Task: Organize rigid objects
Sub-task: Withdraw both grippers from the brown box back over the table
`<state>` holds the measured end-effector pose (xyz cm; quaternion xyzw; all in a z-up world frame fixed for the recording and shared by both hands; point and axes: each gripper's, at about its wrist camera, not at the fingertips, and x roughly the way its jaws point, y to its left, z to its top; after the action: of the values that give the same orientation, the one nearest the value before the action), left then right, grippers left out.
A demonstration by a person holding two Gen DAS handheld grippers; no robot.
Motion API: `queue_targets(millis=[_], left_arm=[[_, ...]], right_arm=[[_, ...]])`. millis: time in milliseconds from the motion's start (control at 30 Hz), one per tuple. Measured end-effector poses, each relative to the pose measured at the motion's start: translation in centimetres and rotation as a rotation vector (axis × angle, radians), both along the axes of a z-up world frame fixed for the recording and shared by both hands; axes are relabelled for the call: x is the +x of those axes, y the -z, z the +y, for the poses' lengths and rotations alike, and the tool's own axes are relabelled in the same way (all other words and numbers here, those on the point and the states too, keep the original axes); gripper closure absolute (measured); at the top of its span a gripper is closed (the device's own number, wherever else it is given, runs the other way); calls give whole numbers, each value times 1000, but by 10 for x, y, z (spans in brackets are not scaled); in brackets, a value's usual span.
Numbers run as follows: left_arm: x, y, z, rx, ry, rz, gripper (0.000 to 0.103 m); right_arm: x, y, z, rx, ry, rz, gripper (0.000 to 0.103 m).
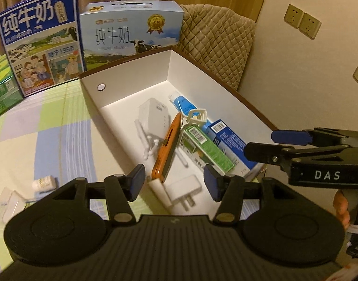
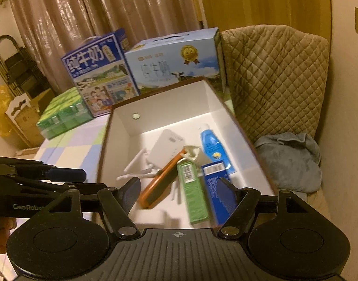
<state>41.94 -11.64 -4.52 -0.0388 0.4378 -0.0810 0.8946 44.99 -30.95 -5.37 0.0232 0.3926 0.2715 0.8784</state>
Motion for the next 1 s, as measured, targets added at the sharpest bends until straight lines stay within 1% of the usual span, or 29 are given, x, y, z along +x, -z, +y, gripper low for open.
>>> queue_targets(millis=[200,367,467,767,1000], left_arm=[[-29,-4,15,2,-16,-2,52],[-54,-2,30,18,-41,3,52],[-68,0,43,16,-63,13,50],[-103,12,82,26,-144,50,50],[-119,24,111,48,-194,86,50]], right_arm=[[-31,-5,16,16,-36,0,34],[-52,-4,34,29,-62,14,34],[-63,-2,43,39,-69,30,34],[-88,8,78,36,-115,75,34],[-99,19,111,21,-153,111,34]])
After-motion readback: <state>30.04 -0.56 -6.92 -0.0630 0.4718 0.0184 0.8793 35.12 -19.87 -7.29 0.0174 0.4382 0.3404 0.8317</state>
